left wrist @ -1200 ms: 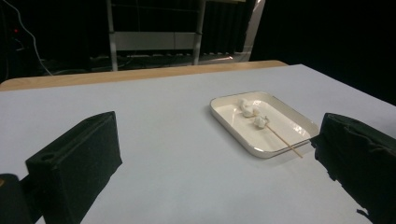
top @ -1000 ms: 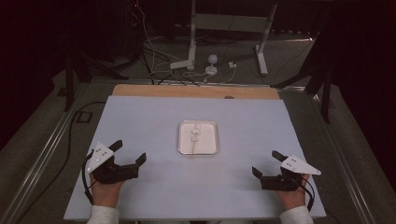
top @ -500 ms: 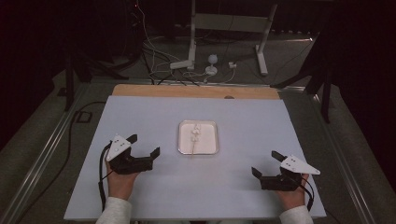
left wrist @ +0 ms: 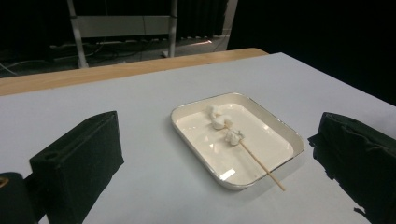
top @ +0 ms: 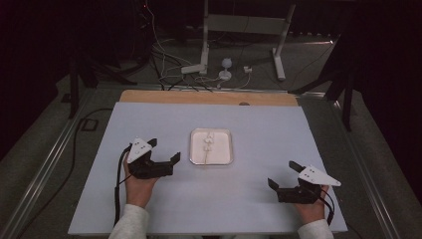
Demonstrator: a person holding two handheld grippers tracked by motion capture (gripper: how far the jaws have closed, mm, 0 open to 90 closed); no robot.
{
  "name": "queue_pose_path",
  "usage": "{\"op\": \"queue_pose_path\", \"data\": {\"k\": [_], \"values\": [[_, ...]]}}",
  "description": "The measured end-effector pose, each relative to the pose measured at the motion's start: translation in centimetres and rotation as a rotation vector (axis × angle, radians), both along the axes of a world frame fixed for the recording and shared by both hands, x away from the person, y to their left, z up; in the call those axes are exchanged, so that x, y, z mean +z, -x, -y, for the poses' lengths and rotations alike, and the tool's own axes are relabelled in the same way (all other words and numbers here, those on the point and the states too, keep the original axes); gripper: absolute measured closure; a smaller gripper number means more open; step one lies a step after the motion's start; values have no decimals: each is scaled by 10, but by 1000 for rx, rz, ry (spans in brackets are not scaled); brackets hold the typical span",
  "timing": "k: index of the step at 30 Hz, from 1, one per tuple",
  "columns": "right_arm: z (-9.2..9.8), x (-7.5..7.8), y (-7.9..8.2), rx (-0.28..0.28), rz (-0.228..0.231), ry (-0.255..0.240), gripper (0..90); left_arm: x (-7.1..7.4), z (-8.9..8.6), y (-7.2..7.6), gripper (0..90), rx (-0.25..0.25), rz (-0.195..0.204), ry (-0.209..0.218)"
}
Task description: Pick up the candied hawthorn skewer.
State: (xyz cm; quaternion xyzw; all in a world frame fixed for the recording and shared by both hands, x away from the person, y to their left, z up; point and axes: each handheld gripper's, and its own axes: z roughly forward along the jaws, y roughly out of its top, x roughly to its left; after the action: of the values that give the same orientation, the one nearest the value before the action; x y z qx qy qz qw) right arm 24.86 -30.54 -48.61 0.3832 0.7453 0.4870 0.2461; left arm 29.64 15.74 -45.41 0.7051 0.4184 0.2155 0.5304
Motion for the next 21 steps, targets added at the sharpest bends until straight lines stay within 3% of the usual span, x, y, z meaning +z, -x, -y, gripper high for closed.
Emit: {"op": "queue_pose_path", "data": {"k": [21], "values": [[0, 0, 0, 0, -1, 1, 0, -10, 44, -23, 56, -63, -78, -18]]}}
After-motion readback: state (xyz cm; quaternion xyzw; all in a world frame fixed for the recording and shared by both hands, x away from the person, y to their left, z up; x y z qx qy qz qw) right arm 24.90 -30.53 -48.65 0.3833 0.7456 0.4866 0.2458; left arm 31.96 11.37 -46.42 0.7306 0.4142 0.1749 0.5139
